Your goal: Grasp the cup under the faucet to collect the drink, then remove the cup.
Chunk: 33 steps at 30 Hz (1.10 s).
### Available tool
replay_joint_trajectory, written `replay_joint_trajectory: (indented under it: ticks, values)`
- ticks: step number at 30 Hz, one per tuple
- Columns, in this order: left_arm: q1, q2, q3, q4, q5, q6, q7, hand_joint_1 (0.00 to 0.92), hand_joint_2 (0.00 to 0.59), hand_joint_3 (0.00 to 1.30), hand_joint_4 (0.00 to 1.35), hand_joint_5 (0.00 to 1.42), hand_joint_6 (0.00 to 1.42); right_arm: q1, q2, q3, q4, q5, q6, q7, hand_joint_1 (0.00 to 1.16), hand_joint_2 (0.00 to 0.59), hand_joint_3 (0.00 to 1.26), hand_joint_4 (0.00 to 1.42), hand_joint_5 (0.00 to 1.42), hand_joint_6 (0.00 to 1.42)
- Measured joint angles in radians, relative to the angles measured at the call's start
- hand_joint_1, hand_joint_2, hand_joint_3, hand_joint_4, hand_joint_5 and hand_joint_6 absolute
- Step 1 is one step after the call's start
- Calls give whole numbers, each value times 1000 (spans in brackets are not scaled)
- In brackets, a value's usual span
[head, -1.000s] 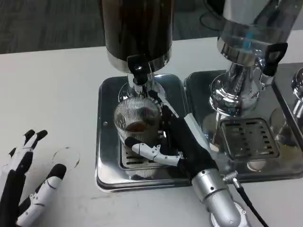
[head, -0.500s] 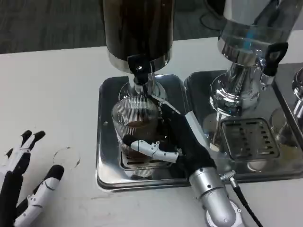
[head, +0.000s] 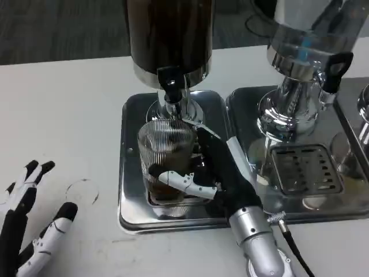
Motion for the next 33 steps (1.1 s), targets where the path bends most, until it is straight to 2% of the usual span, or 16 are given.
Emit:
replay_joint_trajectory:
  ticks: [5,15,21,33]
  values:
    - [0,0,0,0,0,1,-3,0,214,142,0,58,0,0,2,1,1,-6,-7,-7,933,189,342,482,768,1156]
    - [-1,1,0,0,0,1,-3,0,214,142,0,58,0,0,2,1,5,-20,-12,-24,954,196,356,510,816,1230]
    - [-6,2,0,0,0,1,-3,0,214,143,0,57,0,6,-1,8,3,-62,-21,-74,980,189,394,550,875,1297]
    - [-25,12,-2,6,0,1,-9,0,215,143,0,49,0,38,-11,2,-18,-74,-39,-123,1015,144,425,568,897,1336]
